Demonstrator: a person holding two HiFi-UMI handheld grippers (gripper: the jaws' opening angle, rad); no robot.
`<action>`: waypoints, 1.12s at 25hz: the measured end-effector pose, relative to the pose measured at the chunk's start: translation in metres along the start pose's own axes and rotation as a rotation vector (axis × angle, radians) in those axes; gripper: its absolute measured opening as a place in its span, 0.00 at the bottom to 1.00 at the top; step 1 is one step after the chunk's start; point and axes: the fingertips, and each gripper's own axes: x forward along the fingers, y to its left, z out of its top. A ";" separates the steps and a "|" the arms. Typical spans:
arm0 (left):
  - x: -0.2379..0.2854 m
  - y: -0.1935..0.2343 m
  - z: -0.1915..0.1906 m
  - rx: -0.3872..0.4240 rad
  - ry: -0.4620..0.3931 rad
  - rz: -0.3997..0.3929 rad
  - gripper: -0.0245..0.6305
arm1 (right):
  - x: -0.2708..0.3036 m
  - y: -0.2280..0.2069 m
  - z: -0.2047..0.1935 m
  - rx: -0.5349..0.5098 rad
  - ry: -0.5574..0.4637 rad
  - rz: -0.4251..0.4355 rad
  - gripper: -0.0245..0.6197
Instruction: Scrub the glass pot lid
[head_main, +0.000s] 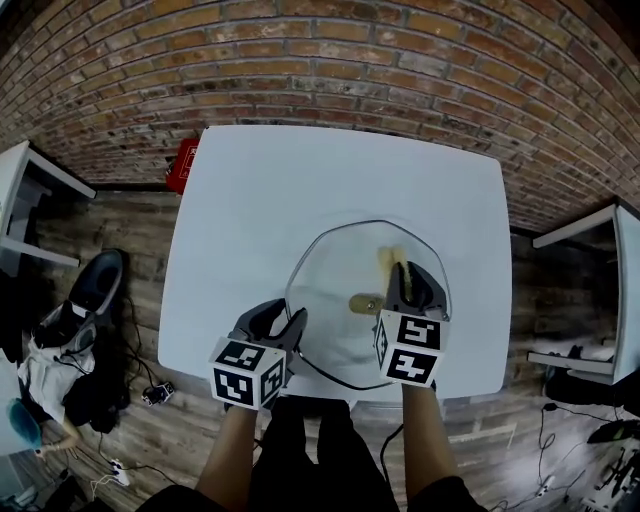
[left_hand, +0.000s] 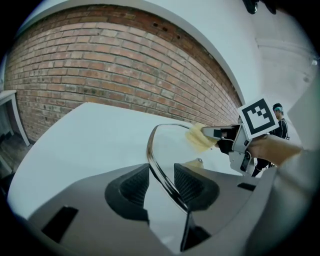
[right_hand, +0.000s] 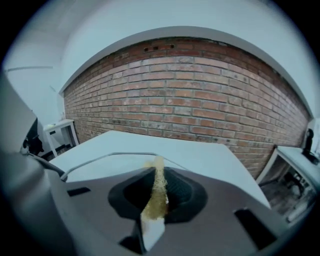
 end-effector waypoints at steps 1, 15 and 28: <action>0.000 0.000 0.000 0.002 0.001 0.003 0.28 | -0.002 -0.014 -0.002 0.002 0.007 -0.027 0.12; -0.001 -0.003 0.000 -0.019 -0.015 -0.007 0.28 | -0.040 0.044 0.027 0.023 -0.057 0.124 0.12; -0.003 0.000 -0.002 -0.015 -0.015 -0.012 0.28 | -0.029 0.079 -0.021 -0.048 0.084 0.180 0.12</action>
